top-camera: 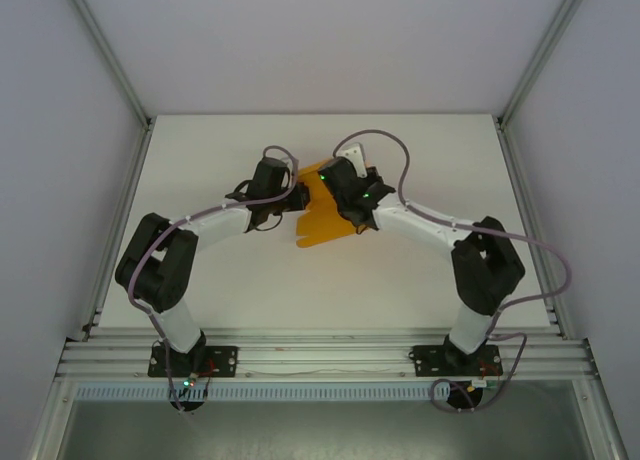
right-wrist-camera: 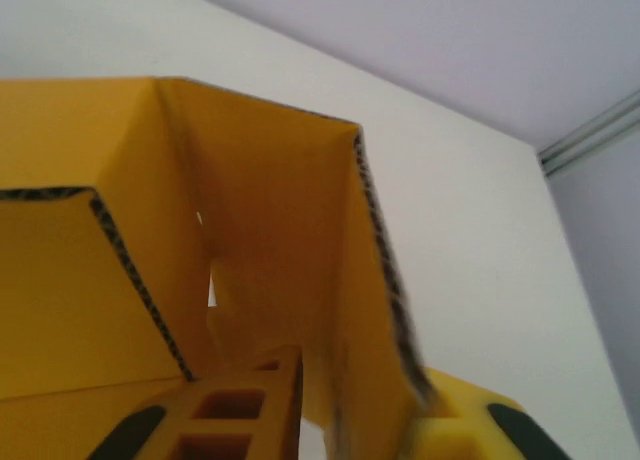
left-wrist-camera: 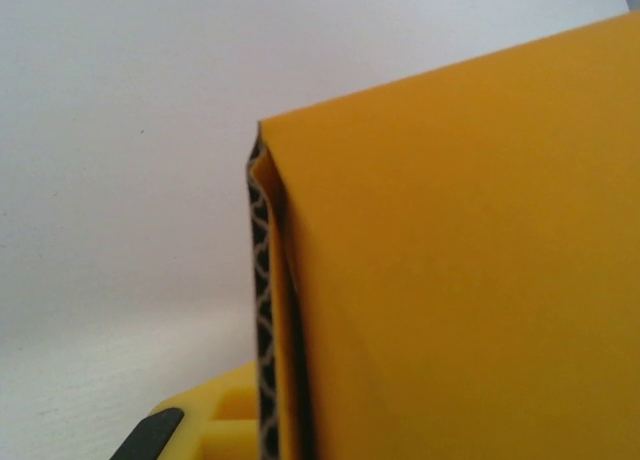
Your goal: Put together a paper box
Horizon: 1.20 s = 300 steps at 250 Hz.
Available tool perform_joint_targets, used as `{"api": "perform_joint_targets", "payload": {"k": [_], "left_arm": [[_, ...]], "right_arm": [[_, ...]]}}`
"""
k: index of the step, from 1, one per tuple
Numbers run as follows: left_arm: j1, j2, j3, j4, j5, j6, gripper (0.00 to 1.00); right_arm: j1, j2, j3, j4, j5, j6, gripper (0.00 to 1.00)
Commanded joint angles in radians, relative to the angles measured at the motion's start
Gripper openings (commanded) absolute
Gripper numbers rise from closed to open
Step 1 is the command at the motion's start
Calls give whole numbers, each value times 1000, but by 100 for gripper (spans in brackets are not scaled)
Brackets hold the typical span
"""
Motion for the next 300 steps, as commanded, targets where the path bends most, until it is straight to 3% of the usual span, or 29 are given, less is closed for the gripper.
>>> {"api": "perform_joint_targets", "payload": {"k": [1, 18, 56, 99, 151, 183, 246, 300], "left_arm": [[-21, -40, 23, 66, 53, 67, 0], [-18, -40, 15, 75, 40, 83, 0], [-10, -44, 1, 97, 34, 113, 0], [-2, -45, 0, 84, 26, 137, 0], [-1, -57, -17, 109, 46, 155, 0], [-1, -56, -10, 101, 50, 158, 0], [-1, -59, -10, 103, 51, 155, 0], [-1, -57, -5, 103, 54, 154, 0]], "right_arm": [[-10, -102, -48, -10, -178, -25, 27], [-12, -189, -83, -30, -273, -39, 35], [-15, -413, -196, 6, -482, -49, 75], [-107, -656, -310, 72, -525, 10, 90], [-368, -746, -352, 34, -497, 122, 90], [-497, -674, -330, -19, -677, 102, 85], [-508, -495, -279, -38, -1127, -37, 79], [-493, -408, -260, -22, -1376, -88, 72]]}}
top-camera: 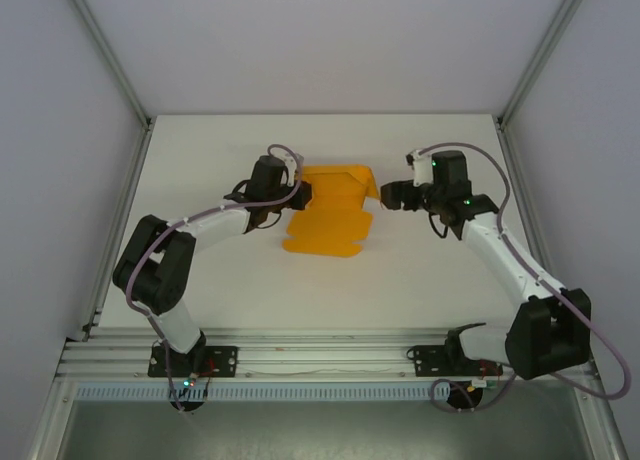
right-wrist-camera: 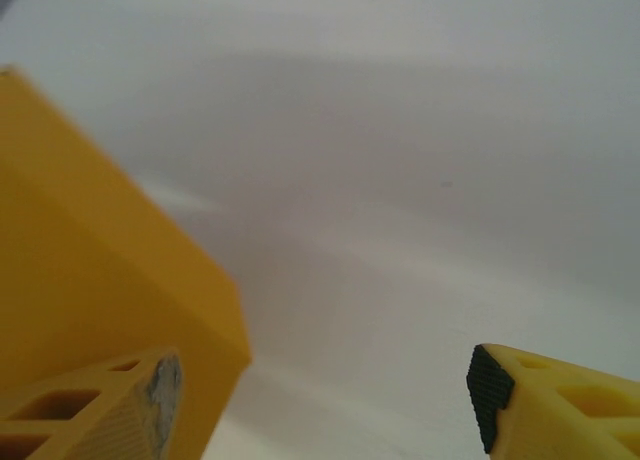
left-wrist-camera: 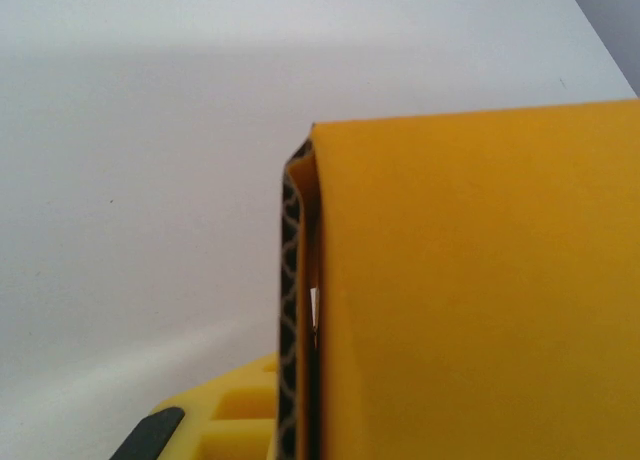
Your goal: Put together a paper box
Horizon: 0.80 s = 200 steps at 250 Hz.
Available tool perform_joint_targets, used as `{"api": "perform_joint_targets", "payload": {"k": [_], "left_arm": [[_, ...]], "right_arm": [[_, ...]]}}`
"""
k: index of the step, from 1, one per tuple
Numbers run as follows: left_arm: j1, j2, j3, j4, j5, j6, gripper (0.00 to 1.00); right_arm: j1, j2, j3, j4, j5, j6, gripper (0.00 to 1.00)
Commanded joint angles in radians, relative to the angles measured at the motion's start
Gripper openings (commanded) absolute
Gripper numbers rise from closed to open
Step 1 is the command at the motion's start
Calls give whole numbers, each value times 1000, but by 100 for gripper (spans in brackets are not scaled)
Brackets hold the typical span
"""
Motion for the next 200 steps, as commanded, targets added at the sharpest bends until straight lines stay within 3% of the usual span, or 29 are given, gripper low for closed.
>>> {"api": "perform_joint_targets", "payload": {"k": [1, 51, 96, 200], "left_arm": [[-3, -41, 6, 38, 27, 10, 0], [-3, -39, 9, 35, 29, 6, 0], [-4, -52, 0, 34, 31, 11, 0], [-5, -50, 10, 2, 12, 17, 0]], "right_arm": [[15, 30, 43, 1, -213, -51, 72], [68, 88, 57, 16, -255, -89, 69], [101, 131, 88, 33, -194, -86, 69], [148, 176, 128, 32, -237, -126, 72]]}}
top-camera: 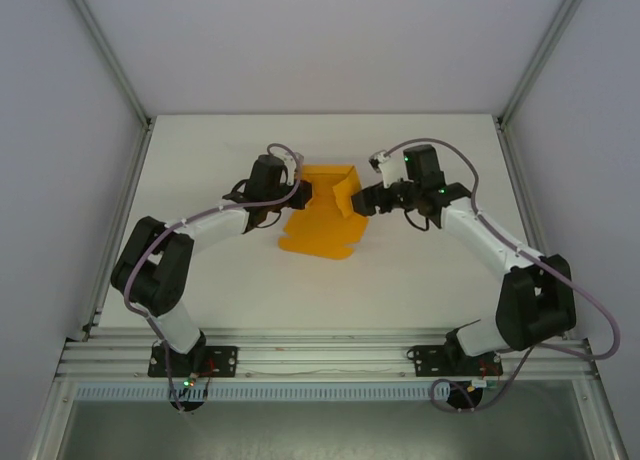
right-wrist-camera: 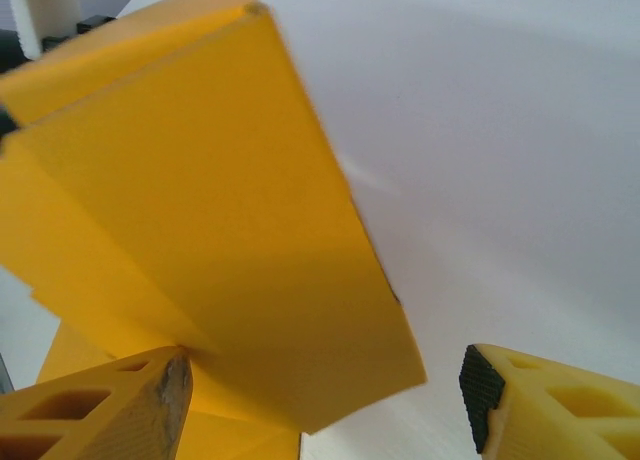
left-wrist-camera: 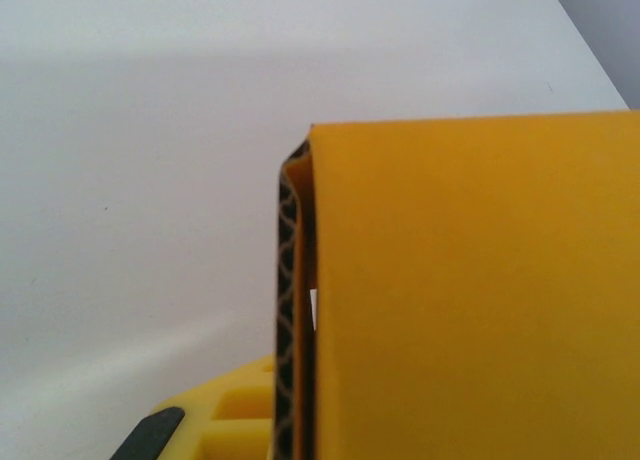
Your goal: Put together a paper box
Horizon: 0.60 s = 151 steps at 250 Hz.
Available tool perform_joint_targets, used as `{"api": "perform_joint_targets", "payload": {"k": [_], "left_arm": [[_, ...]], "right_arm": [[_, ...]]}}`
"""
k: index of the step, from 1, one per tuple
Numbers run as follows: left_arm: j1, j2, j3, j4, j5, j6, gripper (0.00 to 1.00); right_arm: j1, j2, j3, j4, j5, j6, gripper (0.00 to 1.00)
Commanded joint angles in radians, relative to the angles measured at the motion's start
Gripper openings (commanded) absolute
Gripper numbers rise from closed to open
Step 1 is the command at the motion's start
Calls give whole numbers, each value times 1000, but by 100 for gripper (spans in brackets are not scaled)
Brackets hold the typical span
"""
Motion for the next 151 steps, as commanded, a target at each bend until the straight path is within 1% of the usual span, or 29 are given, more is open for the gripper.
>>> {"api": "perform_joint_targets", "payload": {"k": [1, 31, 70, 98, 112, 135, 151], "left_arm": [[-5, -37, 9, 3, 3, 13, 0], [-5, -32, 18, -7, 1, 11, 0], [-7, -48, 10, 7, 24, 17, 0], [-9, -42, 17, 1, 34, 23, 0], [-13, -37, 25, -6, 41, 30, 0], [-21, -33, 36, -13, 47, 39, 0], [-26, -32, 41, -24, 41, 43, 0]], "right_arm": [[27, 20, 43, 1, -33, -35, 72], [43, 35, 63, -1, -30, -40, 73], [49, 56, 83, 4, 100, -13, 72], [64, 92, 94, 20, 111, -21, 73], [75, 117, 106, 32, 137, -10, 72], [96, 153, 130, 47, 243, 5, 67], [112, 170, 145, 53, 324, 5, 62]]}}
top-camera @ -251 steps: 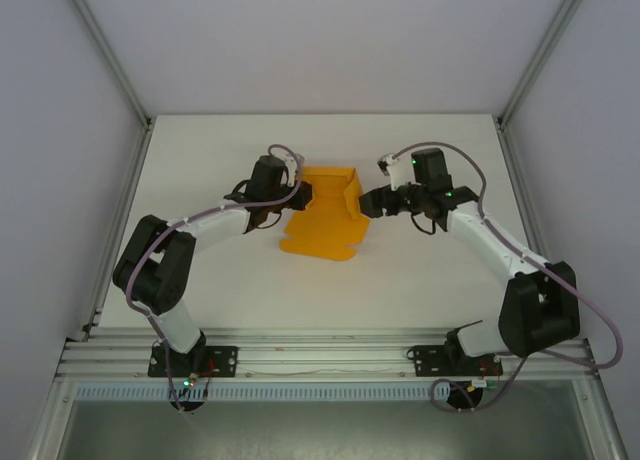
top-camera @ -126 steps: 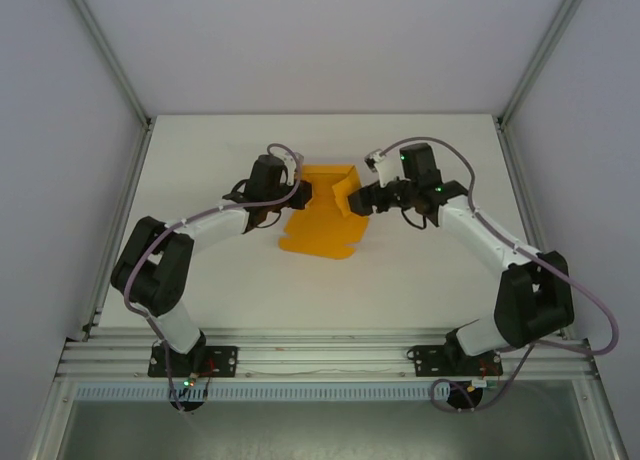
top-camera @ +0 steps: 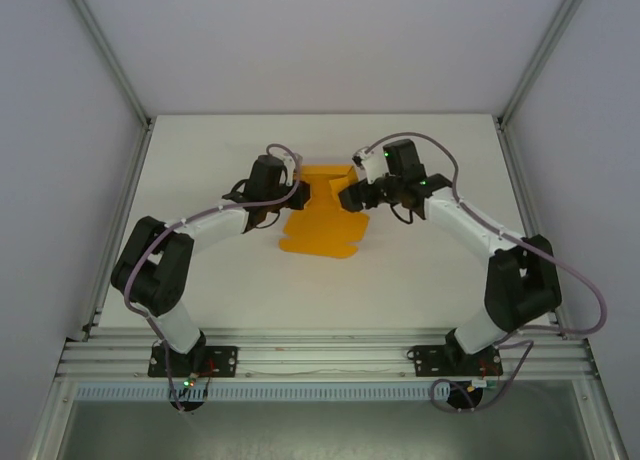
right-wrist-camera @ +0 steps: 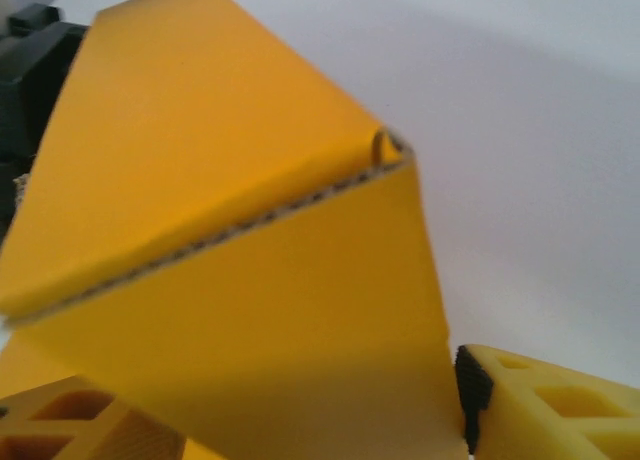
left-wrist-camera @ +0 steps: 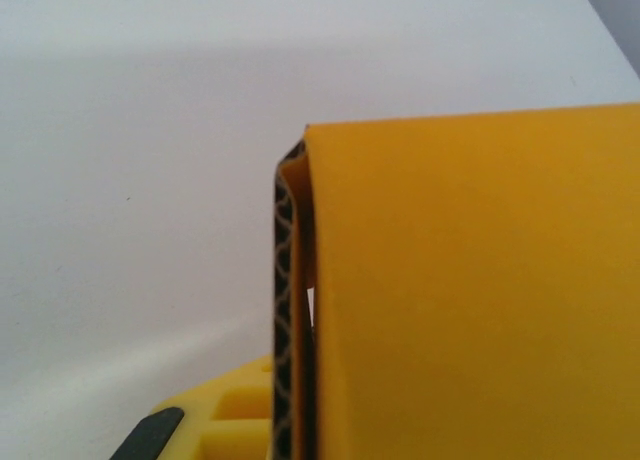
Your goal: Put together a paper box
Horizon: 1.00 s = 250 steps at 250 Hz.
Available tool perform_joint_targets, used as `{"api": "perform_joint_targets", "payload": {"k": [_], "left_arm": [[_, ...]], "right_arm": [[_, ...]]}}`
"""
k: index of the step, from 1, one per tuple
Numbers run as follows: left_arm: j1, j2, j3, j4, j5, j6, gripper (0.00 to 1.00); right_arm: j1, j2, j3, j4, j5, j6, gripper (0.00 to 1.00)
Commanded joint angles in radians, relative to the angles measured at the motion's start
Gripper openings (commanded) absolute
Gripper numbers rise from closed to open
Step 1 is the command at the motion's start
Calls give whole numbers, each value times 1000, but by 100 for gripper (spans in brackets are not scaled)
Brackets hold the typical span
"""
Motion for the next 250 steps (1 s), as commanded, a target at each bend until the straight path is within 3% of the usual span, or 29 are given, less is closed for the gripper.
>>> {"api": "perform_joint_targets", "payload": {"k": [1, 36, 83, 129, 169, 197, 250], "left_arm": [[-29, -32, 42, 4, 62, 33, 0], [-33, -35, 50, -20, 23, 32, 0], [-35, -38, 54, -44, -12, 24, 0], [-37, -43, 60, -41, -15, 14, 0], [-44, -50, 66, -44, -19, 16, 0], [-47, -57, 68, -40, -20, 15, 0], [-59, -67, 73, -52, -62, 5, 0]], "right_arm": [[32, 43, 44, 56, 184, 17, 61], [53, 53, 52, 70, 365, 53, 34], [56, 41, 37, 37, 617, 125, 37], [57, 46, 28, 2, 620, 142, 41], [56, 50, 21, 23, 597, 151, 24], [58, 67, 36, 15, 616, 153, 19], [68, 99, 68, 4, 840, 242, 19]]}}
